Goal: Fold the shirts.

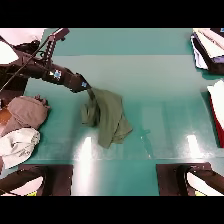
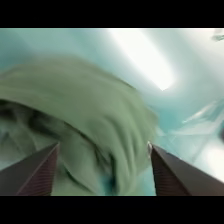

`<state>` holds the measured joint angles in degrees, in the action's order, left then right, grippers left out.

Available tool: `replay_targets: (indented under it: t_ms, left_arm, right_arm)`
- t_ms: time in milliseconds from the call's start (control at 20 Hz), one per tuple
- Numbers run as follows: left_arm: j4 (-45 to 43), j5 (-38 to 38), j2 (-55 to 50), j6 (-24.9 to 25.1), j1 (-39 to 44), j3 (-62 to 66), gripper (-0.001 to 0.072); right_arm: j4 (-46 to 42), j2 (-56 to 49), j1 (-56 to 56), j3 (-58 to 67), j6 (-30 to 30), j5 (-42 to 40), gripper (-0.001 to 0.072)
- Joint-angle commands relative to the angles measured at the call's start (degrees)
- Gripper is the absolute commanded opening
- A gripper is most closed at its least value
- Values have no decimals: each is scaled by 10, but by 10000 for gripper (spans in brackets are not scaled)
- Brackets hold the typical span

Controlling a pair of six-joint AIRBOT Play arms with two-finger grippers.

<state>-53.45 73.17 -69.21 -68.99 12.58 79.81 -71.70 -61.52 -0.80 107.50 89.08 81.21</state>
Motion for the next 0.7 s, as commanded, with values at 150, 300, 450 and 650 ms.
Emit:
replay_targets:
  t_ms: [150,300,450,650]
  left_arm:
    - [-57,94,-8,-32,-76,-88,653]
    - [1,31,-9,-29,-74,-210,653]
    - [69,-34,-9,7,-74,-308,653]
    - [83,-66,-9,20,-74,-364,653]
  right_arm:
    - [-3,11,0,-2,0,0,20]
    - [-2,5,0,-2,0,6,20]
    - [2,-7,0,-2,0,20,20]
    - [2,-26,0,-2,0,49,20]
